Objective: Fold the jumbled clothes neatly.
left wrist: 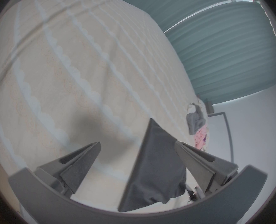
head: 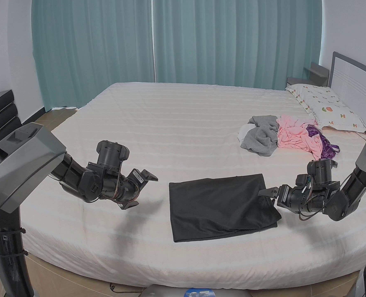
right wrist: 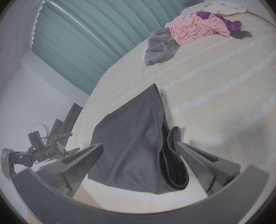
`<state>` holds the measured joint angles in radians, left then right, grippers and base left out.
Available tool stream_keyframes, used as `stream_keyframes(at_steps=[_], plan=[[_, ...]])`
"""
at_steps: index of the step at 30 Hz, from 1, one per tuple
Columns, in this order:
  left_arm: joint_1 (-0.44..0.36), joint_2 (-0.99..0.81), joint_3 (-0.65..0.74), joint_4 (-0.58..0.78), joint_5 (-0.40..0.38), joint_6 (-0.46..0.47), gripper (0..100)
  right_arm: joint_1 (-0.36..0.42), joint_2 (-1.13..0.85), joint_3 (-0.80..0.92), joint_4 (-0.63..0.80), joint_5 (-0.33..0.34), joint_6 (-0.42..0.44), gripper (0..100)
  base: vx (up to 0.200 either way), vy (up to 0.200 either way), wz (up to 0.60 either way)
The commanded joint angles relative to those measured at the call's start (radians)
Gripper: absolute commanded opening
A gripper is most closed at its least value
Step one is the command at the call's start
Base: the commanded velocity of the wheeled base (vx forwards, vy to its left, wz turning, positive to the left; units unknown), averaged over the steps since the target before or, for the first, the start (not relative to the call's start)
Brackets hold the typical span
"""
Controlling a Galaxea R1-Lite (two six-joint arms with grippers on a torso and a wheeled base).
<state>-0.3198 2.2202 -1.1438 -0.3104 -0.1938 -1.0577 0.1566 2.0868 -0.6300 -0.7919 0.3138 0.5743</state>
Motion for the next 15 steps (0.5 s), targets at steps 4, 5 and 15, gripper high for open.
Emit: stream_keyframes(at_steps=[4, 5, 15], plan=[[0.004, -0.011, 0.033, -0.091, -0.01, -0.036, 100, -0.012, -0.054, 0.069, -0.013, 0.014, -0.008, 100, 0.0, 0.0, 0.0], [0.004, -0.008, 0.033, -0.095, -0.01, -0.036, 100, -0.009, -0.054, 0.073, -0.013, 0.014, -0.008, 100, 0.0, 0.0, 0.0], [0.005, 0.01, 0.032, -0.099, -0.01, -0.036, 100, -0.003, -0.031, 0.078, -0.013, 0.013, -0.004, 100, 0.0, 0.0, 0.0]])
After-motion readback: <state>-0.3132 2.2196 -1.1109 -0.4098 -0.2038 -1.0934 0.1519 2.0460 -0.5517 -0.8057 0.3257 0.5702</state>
